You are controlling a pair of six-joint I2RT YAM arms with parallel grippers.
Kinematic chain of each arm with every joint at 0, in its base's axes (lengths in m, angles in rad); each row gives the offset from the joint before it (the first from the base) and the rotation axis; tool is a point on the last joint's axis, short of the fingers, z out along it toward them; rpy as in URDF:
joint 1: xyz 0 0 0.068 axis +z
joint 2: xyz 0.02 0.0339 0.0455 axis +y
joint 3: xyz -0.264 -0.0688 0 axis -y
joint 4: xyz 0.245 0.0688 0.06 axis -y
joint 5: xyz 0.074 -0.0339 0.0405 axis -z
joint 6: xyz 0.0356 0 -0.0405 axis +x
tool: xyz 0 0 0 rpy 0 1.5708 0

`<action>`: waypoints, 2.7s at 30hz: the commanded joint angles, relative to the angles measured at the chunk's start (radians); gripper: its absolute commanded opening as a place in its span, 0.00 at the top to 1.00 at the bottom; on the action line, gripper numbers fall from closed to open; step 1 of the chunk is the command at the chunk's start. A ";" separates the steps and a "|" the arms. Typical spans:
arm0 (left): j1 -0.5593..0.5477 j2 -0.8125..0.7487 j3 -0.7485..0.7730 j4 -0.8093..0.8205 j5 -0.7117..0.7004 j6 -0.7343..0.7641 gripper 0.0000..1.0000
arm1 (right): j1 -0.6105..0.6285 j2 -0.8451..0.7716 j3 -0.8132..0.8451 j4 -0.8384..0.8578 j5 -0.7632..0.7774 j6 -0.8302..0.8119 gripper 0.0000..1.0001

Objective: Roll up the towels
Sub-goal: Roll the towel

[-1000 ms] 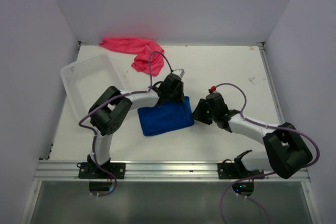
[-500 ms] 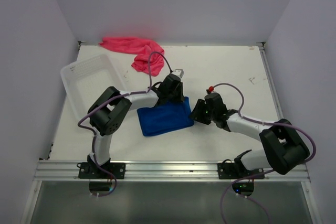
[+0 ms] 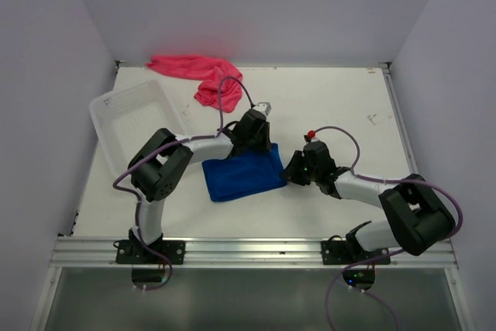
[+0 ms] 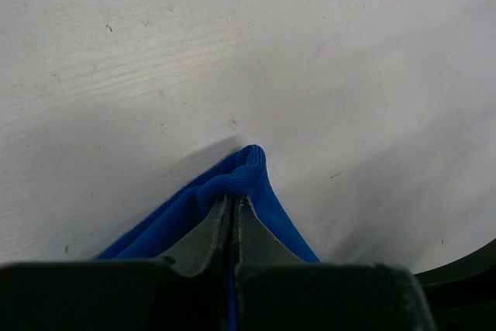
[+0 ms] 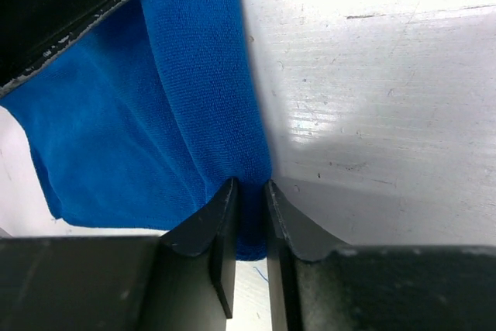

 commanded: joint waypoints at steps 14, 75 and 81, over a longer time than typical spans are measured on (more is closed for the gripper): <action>0.015 -0.122 -0.042 0.038 0.041 -0.027 1.00 | 0.001 -0.005 -0.036 -0.053 0.060 -0.104 0.99; 0.012 -0.024 0.048 -0.039 0.229 -0.132 0.61 | 0.242 -0.079 0.071 -0.246 0.442 -0.180 1.00; -0.008 0.008 0.066 -0.139 0.127 -0.075 0.61 | 0.244 -0.081 0.066 -0.243 0.442 -0.177 1.00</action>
